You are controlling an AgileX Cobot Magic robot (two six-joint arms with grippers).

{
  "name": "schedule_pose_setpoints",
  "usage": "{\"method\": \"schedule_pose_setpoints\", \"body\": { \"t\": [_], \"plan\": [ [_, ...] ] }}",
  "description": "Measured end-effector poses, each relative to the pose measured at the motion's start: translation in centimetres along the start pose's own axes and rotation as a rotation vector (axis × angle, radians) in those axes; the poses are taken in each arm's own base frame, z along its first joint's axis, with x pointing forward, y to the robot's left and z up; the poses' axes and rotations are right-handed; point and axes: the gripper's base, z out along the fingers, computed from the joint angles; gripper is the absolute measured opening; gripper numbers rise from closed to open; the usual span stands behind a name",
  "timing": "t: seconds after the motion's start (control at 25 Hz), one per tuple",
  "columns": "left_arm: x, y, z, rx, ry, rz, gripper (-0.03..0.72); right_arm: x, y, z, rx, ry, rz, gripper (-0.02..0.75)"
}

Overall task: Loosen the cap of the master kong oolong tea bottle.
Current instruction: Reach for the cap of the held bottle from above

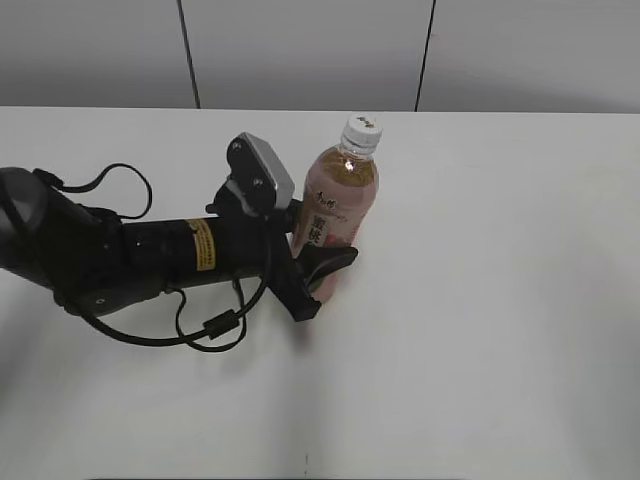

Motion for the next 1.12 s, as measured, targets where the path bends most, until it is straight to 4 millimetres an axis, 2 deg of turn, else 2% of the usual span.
{"method": "schedule_pose_setpoints", "body": {
  "t": [0.2, 0.32, 0.4, 0.48, 0.64, 0.76, 0.88, 1.12],
  "plan": [
    [-0.1, 0.0, 0.0, -0.002, 0.002, 0.003, 0.382, -5.6, 0.4, 4.0, -0.255, 0.128, 0.052, 0.408],
    [-0.2, 0.0, -0.1, 0.000, 0.005, 0.008, 0.382, -9.4, 0.1, 7.2, -0.356, 0.225, 0.094, 0.403],
    [-0.3, 0.0, -0.1, 0.001, 0.003, 0.010, 0.382, -11.5, 0.8, 8.5, -0.411, 0.262, 0.056, 0.398],
    [-0.3, 0.0, -0.1, 0.002, 0.004, 0.011, 0.382, -13.3, 2.3, 9.7, -0.450, 0.289, 0.008, 0.396],
    [-0.3, 0.0, -0.1, 0.004, 0.004, 0.012, 0.382, -15.6, 6.2, 12.8, -0.416, 0.390, -0.043, 0.396],
    [-0.2, 0.0, -0.1, 0.004, 0.005, 0.012, 0.382, -17.0, 8.0, 15.4, -0.407, 0.445, 0.001, 0.396],
    [-0.2, 0.0, -0.1, 0.004, 0.012, 0.014, 0.382, -18.3, 8.8, 18.3, -0.405, 0.521, 0.057, 0.396],
    [-0.2, 0.0, -0.2, 0.002, 0.019, 0.015, 0.382, -20.2, 9.6, 22.0, -0.386, 0.589, 0.136, 0.396]
  ]
}}
